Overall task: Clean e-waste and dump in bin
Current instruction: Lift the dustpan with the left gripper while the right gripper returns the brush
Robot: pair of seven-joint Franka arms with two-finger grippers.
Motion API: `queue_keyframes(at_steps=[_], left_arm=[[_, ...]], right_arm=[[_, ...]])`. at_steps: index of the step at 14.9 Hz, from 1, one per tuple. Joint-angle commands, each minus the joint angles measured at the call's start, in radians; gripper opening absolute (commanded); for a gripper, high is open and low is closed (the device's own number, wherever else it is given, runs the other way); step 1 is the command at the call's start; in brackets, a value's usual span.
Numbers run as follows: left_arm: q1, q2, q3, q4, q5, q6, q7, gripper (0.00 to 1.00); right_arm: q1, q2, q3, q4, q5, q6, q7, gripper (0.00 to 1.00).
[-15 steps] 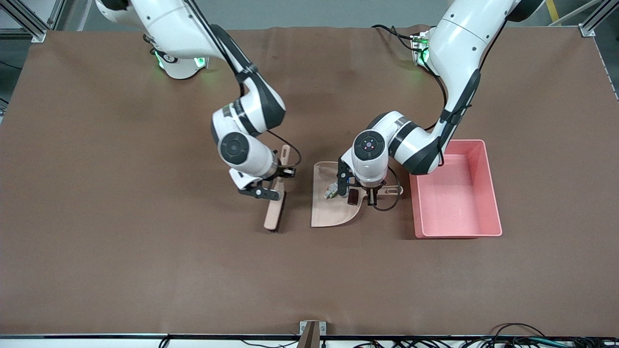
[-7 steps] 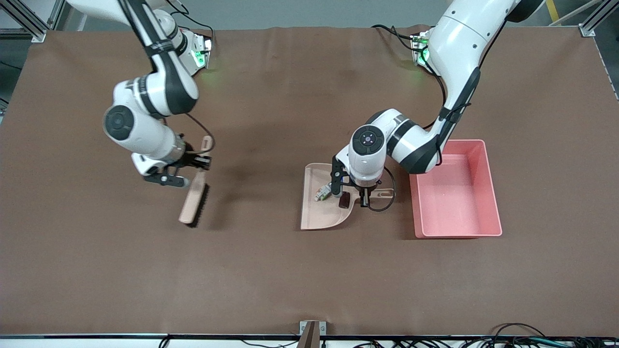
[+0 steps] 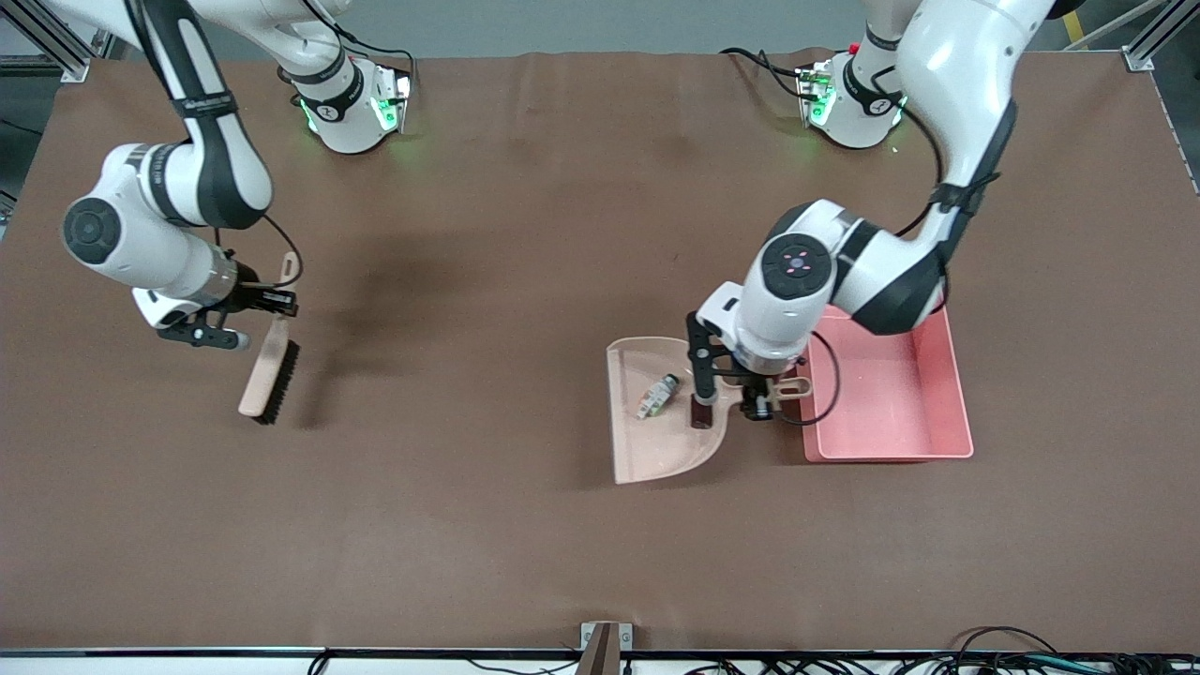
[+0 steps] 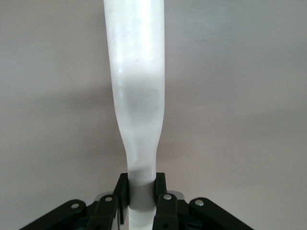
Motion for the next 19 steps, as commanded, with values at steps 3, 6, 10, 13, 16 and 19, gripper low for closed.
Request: queue_keyframes(at_steps=[3, 6, 10, 13, 16, 19], left_arm=[[0.234, -0.108, -0.134, -0.022, -0.030, -0.128, 0.069, 0.04], [0.448, -0.124, -0.258, -0.029, -0.036, -0.189, 0.151, 0.04], [0.670, -0.134, -0.380, -0.058, -0.031, -0.232, 0.280, 0.04], [0.742, -0.180, -0.381, -0.108, -0.010, -0.232, 0.361, 0.03], [0.817, -0.205, -0.381, -0.156, 0.021, -0.220, 0.420, 0.03], [0.871, -0.240, -0.383, -0.215, 0.041, -0.215, 0.463, 0.03]], right_arm=[[-0.072, -0.036, 0.021, -0.146, -0.040, 0.154, -0.076, 0.00], [-0.104, -0.024, 0.023, -0.184, -0.040, 0.226, -0.120, 0.00], [-0.109, 0.022, 0.023, -0.183, -0.040, 0.251, -0.148, 0.00], [-0.115, 0.054, 0.023, -0.181, -0.040, 0.271, -0.153, 0.00], [-0.118, 0.064, 0.023, -0.181, -0.040, 0.274, -0.153, 0.01], [-0.118, 0.074, 0.023, -0.175, -0.040, 0.271, -0.151, 0.34]])
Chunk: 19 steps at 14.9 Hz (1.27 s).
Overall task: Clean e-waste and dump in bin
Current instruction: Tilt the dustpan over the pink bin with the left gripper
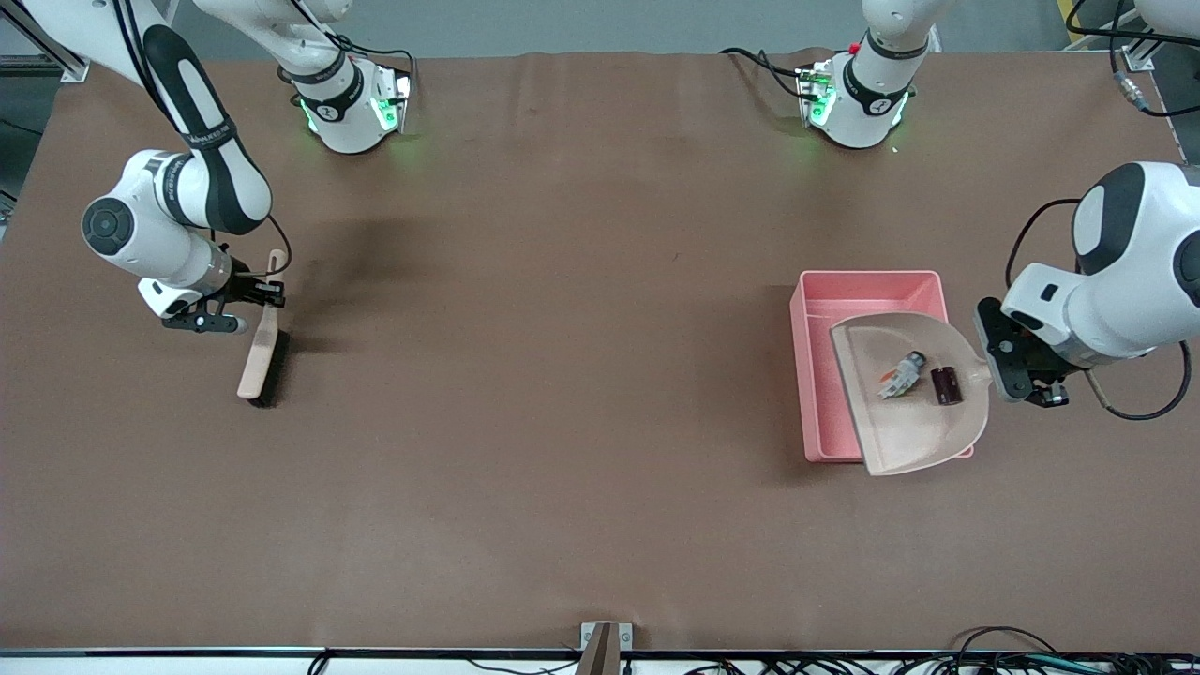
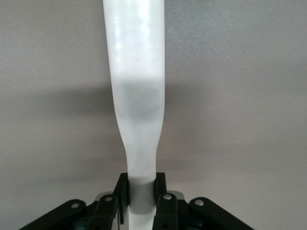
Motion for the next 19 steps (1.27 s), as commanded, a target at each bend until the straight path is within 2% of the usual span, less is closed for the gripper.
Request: queue_keyframes(at_steps=[1, 3, 5, 7, 8, 11, 12, 15, 17, 19], left_arm=[[0.065, -0.077, -0.013, -0.096, 0.016, 0.025, 0.037, 0.03], [0.104, -0.090, -0.013, -0.133, 0.053, 0.063, 0.084, 0.03], [0.129, -0.091, -0.010, -0.159, 0.062, 0.083, 0.115, 0.03], [0.137, -0.093, -0.010, -0.178, 0.120, 0.083, 0.123, 0.03], [0.137, -0.091, -0.009, -0.182, 0.139, 0.083, 0.124, 0.03], [0.134, -0.093, -0.013, -0.195, 0.194, 0.057, 0.105, 0.02], [0.132, -0.090, -0.015, -0.195, 0.213, 0.046, 0.082, 0.02], [0.118, -0.088, -0.021, -0.192, 0.259, 0.037, 0.019, 0.02], [0.091, -0.084, -0.024, -0.187, 0.331, -0.022, -0.033, 0.02], [0.085, -0.082, -0.030, -0.186, 0.354, -0.046, -0.073, 0.02]], right_arm=[[-0.027, 0.012, 0.018, -0.003, -0.019, 0.010, -0.006, 0.44], [-0.029, 0.014, 0.018, 0.000, -0.017, 0.010, -0.003, 0.60], [-0.030, 0.014, 0.018, 0.007, -0.016, 0.004, 0.003, 0.71], [-0.032, 0.014, 0.020, 0.014, -0.016, -0.001, 0.002, 0.79], [-0.033, 0.012, 0.020, 0.022, -0.016, -0.002, -0.004, 0.87], [-0.035, 0.003, 0.020, 0.062, 0.000, -0.037, -0.001, 1.00], [-0.032, -0.004, 0.021, 0.092, 0.000, -0.076, 0.003, 1.00], [-0.010, -0.029, 0.028, 0.247, -0.002, -0.300, 0.005, 1.00], [0.013, -0.029, 0.026, 0.431, -0.002, -0.529, 0.008, 1.00], [0.016, -0.032, 0.026, 0.572, -0.004, -0.683, 0.009, 1.00]])
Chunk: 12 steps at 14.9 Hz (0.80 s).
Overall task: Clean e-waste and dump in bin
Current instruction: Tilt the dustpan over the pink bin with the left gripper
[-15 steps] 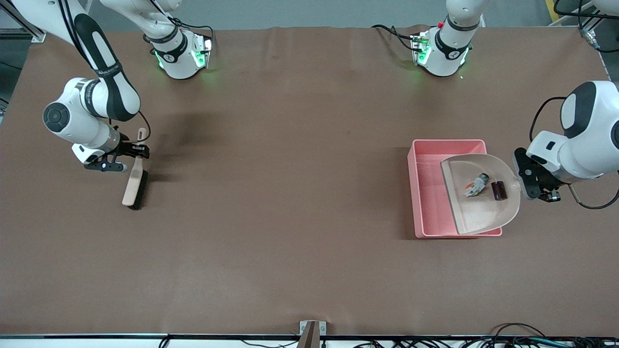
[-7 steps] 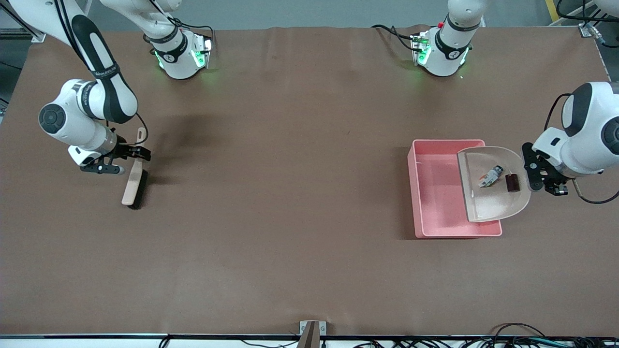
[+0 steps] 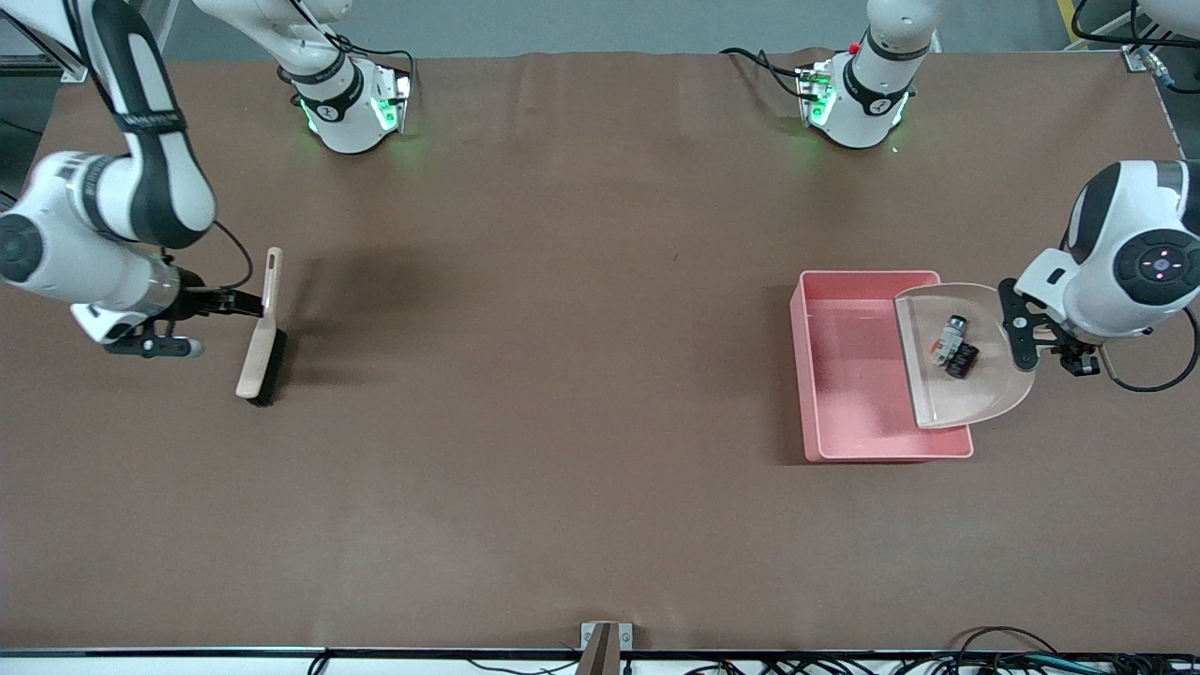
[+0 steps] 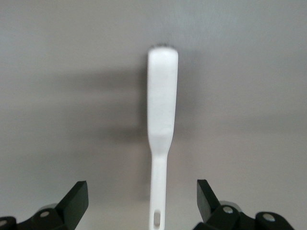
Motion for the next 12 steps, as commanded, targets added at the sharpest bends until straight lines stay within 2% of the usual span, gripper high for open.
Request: queue_keyframes(at_steps=[1, 6, 9, 12], left_arm=[[-0.025, -0.034, -0.010, -0.009, 0.050, -0.045, -0.043, 0.02], [-0.105, -0.033, -0.010, 0.057, 0.131, -0.164, -0.071, 0.02], [-0.137, -0.031, -0.008, 0.081, 0.152, -0.198, -0.073, 0.02], [-0.163, -0.029, -0.008, 0.086, 0.222, -0.237, -0.094, 0.02]], right_arm=[[0.003, -0.001, 0.002, 0.203, -0.005, -0.203, 0.011, 1.00], [0.024, 0.005, 0.002, 0.580, -0.011, -0.539, 0.044, 1.00], [0.031, -0.013, 0.002, 0.647, -0.020, -0.628, 0.044, 1.00], [0.044, -0.089, 0.013, 0.647, -0.008, -0.595, 0.047, 1.00]])
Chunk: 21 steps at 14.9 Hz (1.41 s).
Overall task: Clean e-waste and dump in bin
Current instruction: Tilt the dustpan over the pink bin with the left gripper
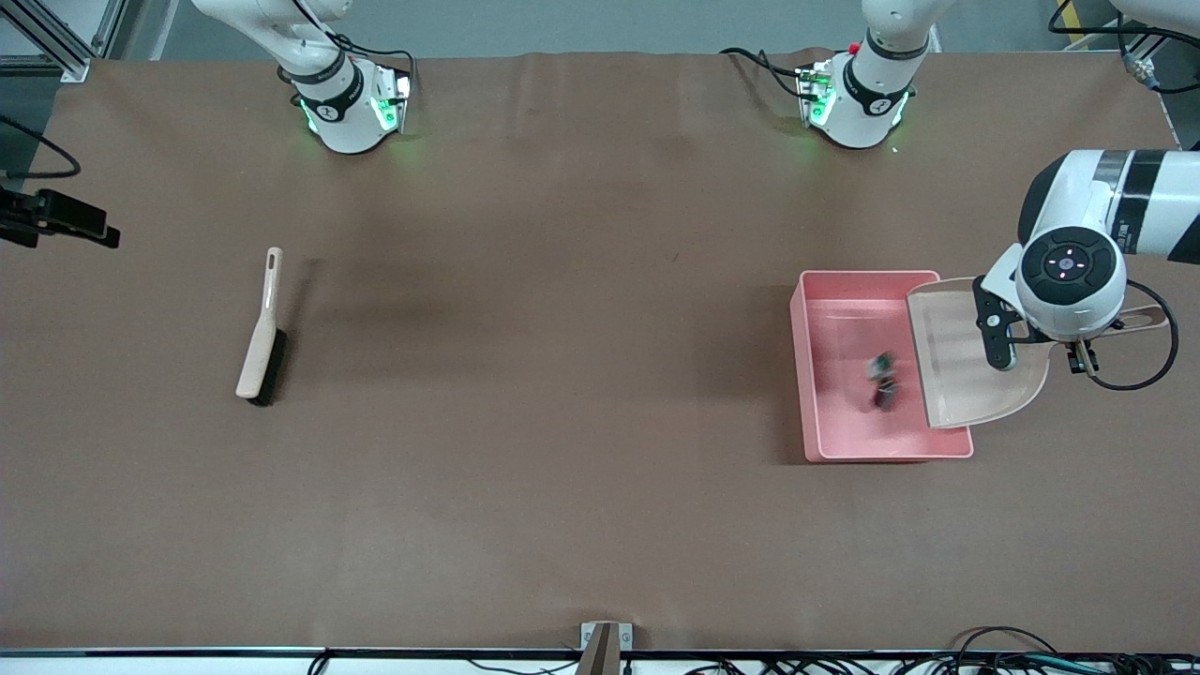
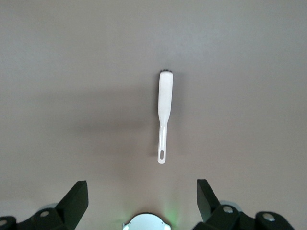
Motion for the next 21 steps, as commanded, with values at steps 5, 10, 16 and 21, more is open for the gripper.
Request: queue_keyframes(at_steps=[5, 10, 16, 21], left_arm=[[-0.023, -0.019, -0.001, 0.074, 0.024, -0.041, 0.000, 0.03], [-0.024, -0.011, -0.072, 0.182, -0.171, -0.034, -0.018, 0.03], [-0.122, 0.084, -0.129, 0.229, -0.279, 0.041, -0.110, 0.03], [-0.259, 0.196, -0.129, 0.228, -0.288, 0.138, -0.287, 0.03]], right_arm=[[0.005, -0.039, 0.008, 0.002, -0.018, 0.045, 0.003, 1.00], [0.006, -0.039, 0.008, 0.014, -0.018, 0.050, 0.012, 1.00], [0.006, -0.045, 0.008, 0.030, -0.017, 0.035, 0.016, 1.00], [-0.009, -0.042, 0.003, 0.021, -0.017, -0.008, 0.007, 1.00]])
